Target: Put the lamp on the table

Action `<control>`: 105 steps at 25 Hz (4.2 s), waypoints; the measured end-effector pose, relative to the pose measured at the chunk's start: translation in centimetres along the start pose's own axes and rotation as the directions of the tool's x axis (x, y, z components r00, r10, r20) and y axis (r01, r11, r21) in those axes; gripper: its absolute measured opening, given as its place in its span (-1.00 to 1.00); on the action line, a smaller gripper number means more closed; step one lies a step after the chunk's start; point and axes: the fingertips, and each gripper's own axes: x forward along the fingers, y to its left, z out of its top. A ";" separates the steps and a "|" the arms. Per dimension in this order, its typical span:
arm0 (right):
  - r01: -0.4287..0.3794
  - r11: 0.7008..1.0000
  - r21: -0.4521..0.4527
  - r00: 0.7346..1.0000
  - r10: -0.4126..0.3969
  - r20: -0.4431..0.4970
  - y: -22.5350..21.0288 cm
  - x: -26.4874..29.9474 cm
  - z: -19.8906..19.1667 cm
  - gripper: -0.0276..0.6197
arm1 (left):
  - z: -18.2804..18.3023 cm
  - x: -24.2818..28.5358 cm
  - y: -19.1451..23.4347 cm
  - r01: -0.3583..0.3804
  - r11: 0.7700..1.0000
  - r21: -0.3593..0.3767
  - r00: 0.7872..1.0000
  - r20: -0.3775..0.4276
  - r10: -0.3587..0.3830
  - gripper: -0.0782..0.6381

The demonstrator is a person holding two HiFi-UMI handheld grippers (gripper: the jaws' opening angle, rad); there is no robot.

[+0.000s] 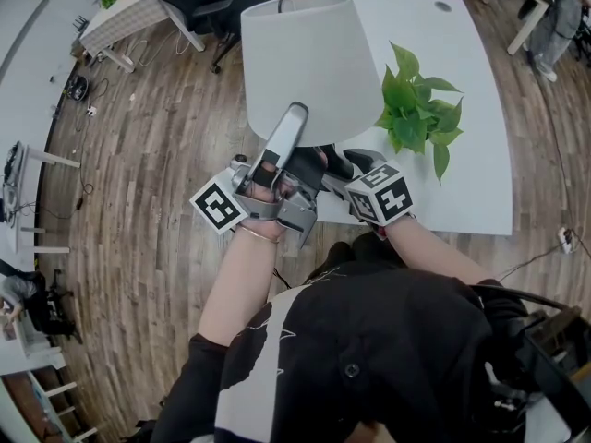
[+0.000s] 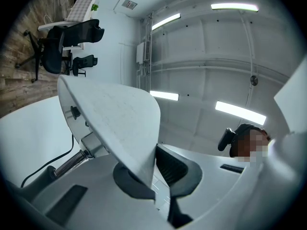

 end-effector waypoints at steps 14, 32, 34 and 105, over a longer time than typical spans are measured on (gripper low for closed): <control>-0.012 1.000 0.004 1.000 0.012 -0.024 -0.1 0.2 -0.8 0.02 | -0.4 0.1 1.2 -0.033 0.999 -0.007 0.999 -0.004 0.033 -0.74; -0.016 1.000 0.020 0.999 0.017 -0.027 0.1 0.2 -1.3 0.01 | -0.3 -0.7 1.2 -0.027 1.000 -0.001 1.000 0.013 0.027 -0.74; -0.015 1.000 0.018 0.999 0.016 -0.028 0.0 0.2 -1.3 0.01 | -0.3 -0.8 1.4 -0.036 0.999 0.000 0.999 0.018 0.036 -0.73; 0.081 0.995 0.051 0.997 -0.082 0.013 -0.2 -9.2 -4.7 -0.50 | -2.8 -1.5 0.1 -0.091 0.994 0.063 0.993 0.080 0.086 -0.71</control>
